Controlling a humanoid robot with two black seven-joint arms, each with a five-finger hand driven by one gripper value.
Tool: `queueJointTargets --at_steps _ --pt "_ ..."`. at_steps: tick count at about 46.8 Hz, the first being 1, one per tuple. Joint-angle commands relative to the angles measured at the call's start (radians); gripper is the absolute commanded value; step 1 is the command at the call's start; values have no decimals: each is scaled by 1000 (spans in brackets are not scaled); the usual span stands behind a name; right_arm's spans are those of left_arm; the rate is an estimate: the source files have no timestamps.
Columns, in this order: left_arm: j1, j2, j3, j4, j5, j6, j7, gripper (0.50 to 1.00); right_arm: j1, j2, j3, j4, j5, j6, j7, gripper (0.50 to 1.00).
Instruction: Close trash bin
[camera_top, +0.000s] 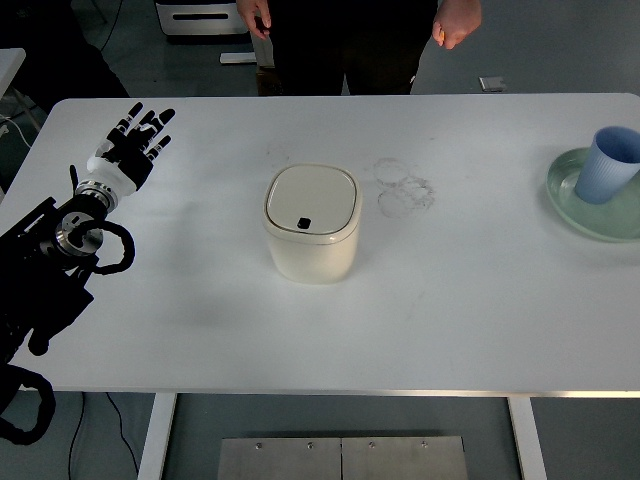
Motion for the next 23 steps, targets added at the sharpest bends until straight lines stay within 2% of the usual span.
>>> queueJointTargets --at_steps 1,23 --pt "-3 -1 0 0 0 11 0 1000 -2 0 0 0 0 0 1 991" --pt "-29 -6 12 4 12 19 0 1000 0 0 0 0 0 0 1 991"
